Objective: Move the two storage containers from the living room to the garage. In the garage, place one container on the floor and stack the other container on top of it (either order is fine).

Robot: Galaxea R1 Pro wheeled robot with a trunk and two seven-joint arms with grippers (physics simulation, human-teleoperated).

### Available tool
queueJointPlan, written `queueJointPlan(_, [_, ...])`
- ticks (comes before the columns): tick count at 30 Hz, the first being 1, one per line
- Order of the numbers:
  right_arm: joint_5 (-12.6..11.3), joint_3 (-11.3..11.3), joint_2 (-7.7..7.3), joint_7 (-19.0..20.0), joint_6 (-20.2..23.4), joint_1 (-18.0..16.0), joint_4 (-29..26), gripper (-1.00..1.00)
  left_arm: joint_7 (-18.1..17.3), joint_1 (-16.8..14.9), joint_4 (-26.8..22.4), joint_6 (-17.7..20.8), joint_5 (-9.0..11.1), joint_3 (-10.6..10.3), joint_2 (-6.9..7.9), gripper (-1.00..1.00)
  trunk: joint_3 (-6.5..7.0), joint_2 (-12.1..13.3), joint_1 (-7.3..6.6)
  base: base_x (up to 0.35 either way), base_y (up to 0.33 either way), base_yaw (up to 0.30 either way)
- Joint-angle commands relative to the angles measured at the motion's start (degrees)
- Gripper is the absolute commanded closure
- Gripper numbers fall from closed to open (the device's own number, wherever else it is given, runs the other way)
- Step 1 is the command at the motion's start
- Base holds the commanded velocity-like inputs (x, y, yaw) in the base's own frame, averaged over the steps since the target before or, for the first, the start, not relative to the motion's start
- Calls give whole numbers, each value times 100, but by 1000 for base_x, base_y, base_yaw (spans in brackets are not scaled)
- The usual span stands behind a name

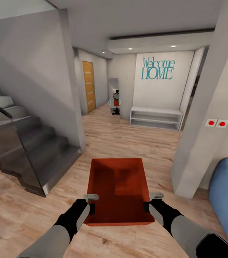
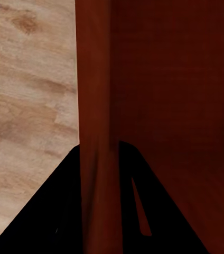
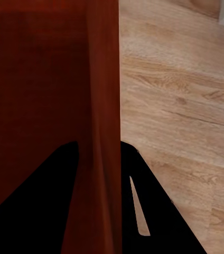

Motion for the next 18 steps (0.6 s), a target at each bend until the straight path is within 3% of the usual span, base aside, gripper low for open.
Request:
queueJointPlan(1, [-91, 155, -4, -4, 0, -9, -77, 100, 82, -3, 275, 48, 24, -88, 10, 100, -13, -13, 7, 322, 0, 0])
queueJointPlan(18, [-91, 155, -5, -4, 0, -9, -77, 100, 82, -3, 283, 39, 24, -88, 10, 100, -13, -13, 7, 322, 0, 0])
